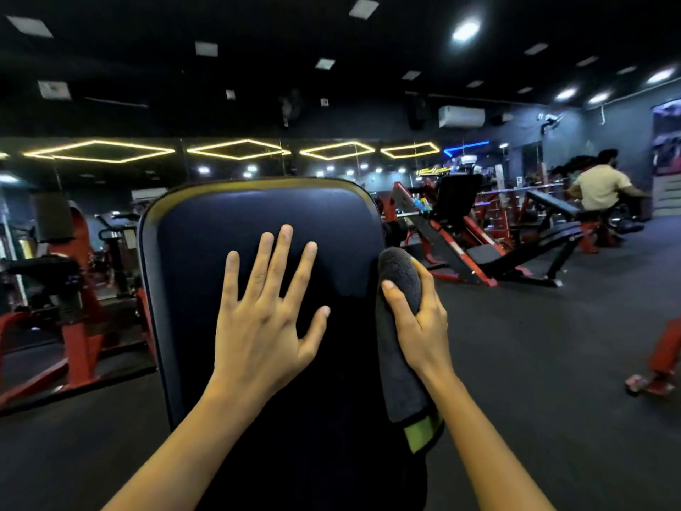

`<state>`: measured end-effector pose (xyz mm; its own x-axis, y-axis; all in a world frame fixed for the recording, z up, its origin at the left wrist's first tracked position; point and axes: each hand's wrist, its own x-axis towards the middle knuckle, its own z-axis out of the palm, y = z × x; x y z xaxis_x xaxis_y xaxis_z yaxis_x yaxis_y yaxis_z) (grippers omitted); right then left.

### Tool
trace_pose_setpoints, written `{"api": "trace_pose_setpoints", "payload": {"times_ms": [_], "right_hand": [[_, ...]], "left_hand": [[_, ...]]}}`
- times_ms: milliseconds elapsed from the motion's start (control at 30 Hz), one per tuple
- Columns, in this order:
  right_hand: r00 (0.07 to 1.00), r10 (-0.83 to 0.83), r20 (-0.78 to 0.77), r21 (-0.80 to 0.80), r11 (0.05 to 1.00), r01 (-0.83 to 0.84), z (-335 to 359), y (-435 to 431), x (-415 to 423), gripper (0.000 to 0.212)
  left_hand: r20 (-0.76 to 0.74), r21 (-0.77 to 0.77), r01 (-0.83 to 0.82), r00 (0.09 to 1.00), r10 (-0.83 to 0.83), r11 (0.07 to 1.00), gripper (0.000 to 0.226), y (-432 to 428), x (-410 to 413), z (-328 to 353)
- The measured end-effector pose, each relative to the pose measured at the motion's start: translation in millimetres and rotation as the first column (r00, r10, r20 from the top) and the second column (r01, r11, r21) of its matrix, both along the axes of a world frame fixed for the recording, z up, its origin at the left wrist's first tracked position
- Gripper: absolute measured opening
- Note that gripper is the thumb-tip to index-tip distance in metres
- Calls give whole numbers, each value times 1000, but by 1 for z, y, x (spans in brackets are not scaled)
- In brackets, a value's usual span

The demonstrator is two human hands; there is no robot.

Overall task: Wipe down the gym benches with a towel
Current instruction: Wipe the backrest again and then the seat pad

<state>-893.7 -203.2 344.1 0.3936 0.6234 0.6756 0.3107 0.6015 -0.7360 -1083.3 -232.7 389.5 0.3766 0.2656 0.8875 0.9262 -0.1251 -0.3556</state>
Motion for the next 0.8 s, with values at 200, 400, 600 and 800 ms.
{"api": "trace_pose_setpoints", "payload": {"times_ms": [200, 400, 600, 800], "right_hand": [[999, 10, 42, 42, 999, -11, 71, 10, -1, 63], [955, -180, 235, 64, 983, 169, 133, 9, -14, 58], [693, -452, 561, 297, 892, 342, 153, -3, -47, 61], [932, -251, 260, -26, 963, 267, 142, 1, -24, 56]], "left_hand": [[23, 26, 4, 1000, -5, 1000, 68, 4, -8, 38], [14, 51, -8, 1000, 7, 999, 67, 5, -19, 57], [45, 59, -15, 999, 13, 998, 70, 1, -35, 68], [34, 77, 93, 995, -96, 993, 68, -2, -58, 58]]}}
